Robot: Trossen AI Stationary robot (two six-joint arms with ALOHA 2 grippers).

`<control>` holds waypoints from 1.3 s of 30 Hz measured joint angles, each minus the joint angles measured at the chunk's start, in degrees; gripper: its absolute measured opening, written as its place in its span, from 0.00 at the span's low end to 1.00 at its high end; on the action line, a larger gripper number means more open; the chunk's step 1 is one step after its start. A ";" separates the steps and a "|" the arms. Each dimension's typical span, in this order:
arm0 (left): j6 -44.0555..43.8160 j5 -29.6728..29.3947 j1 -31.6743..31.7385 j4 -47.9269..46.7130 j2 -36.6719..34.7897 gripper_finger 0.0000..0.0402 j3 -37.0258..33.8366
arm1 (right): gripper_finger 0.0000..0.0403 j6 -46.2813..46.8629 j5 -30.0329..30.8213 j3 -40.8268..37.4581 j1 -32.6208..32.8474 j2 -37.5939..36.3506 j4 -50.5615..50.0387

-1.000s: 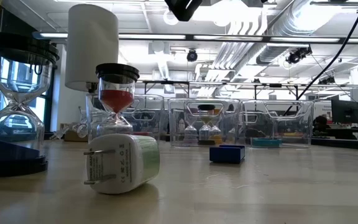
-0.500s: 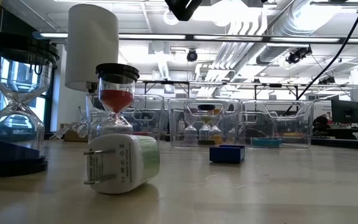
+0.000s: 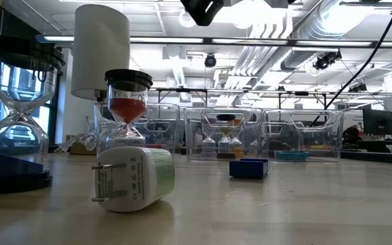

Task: Pick & Place Office items
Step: Put the red charger adapter into the left transparent bin

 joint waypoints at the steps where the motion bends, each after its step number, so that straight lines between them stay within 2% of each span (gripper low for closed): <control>1: 0.17 -0.10 -0.19 0.29 0.00 0.80 0.00 | 0.52 -0.17 -0.02 0.02 0.00 -0.02 0.11; 7: 1.64 -3.56 -0.44 1.30 0.02 0.80 -0.02 | 0.50 -0.40 0.00 0.02 0.00 -0.07 0.24; 13: 2.80 -3.87 -0.42 2.47 0.02 0.79 -0.02 | 0.52 -0.40 -0.02 0.07 0.02 -0.15 0.39; 18: 3.67 -5.55 -0.36 2.51 0.03 0.67 -0.04 | 0.50 -0.23 0.02 0.09 0.00 -0.15 0.39; 26: 7.46 -7.83 -0.79 2.51 0.05 0.33 -0.04 | 0.51 -1.05 -0.22 0.09 -0.02 -0.15 0.49; 30: 10.27 -8.53 -1.47 2.56 0.00 0.31 -0.02 | 0.51 -1.39 0.39 0.11 0.00 -0.15 0.55; 36: 10.47 -13.08 -3.36 1.84 0.15 0.28 -0.02 | 0.62 -0.57 2.16 0.13 -0.06 -0.04 0.00; 39: 10.24 -13.12 -3.58 1.92 0.15 0.28 -0.02 | 0.67 -1.04 2.36 0.14 -0.07 -0.04 -0.14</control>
